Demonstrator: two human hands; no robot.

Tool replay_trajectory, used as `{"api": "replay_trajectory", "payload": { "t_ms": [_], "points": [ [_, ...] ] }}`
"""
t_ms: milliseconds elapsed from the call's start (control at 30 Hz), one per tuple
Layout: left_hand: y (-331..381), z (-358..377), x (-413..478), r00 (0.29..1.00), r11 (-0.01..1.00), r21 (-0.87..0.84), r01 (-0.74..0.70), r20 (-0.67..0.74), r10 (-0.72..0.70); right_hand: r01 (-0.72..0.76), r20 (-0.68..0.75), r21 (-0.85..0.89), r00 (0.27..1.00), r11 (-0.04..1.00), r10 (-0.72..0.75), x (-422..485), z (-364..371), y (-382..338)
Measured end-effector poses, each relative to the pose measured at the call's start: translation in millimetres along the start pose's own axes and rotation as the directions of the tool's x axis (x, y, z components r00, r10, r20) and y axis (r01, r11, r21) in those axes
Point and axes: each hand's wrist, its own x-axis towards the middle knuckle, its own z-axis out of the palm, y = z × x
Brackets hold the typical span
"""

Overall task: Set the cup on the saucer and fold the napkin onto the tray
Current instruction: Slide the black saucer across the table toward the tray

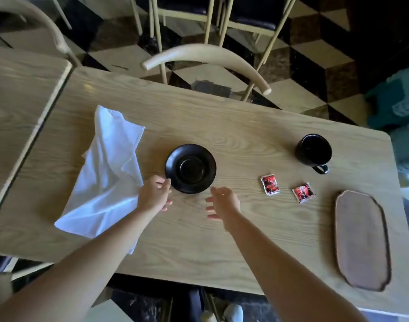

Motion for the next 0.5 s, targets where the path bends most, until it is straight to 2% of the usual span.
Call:
{"api": "replay_trajectory", "payload": {
  "t_ms": [33, 100, 267, 500],
  "points": [
    [0, 1, 4, 1.0, 1.0, -0.002, 0.015, 0.023, -0.015, -0.058, 0.047, 0.118, 0.997, 0.991, 0.053, 4, 3, -2],
    [-2, 4, 11, 0.999, 1.0, 0.015, 0.023, 0.042, -0.023, -0.123, 0.116, 0.198, 0.988, 0.972, 0.101, 9, 8, -6],
    [-7, 9, 23, 0.996, 0.998, 0.054, -0.035, 0.084, 0.031, -0.117, 0.145, 0.201, 0.985, 0.973, 0.088, 23, 20, -8],
    [-10, 17, 29, 0.996, 0.998, 0.056, -0.01, 0.089, 0.005, -0.08, 0.118, 0.223, 0.992, 0.972, 0.055, 33, 24, -3]
  ]
}}
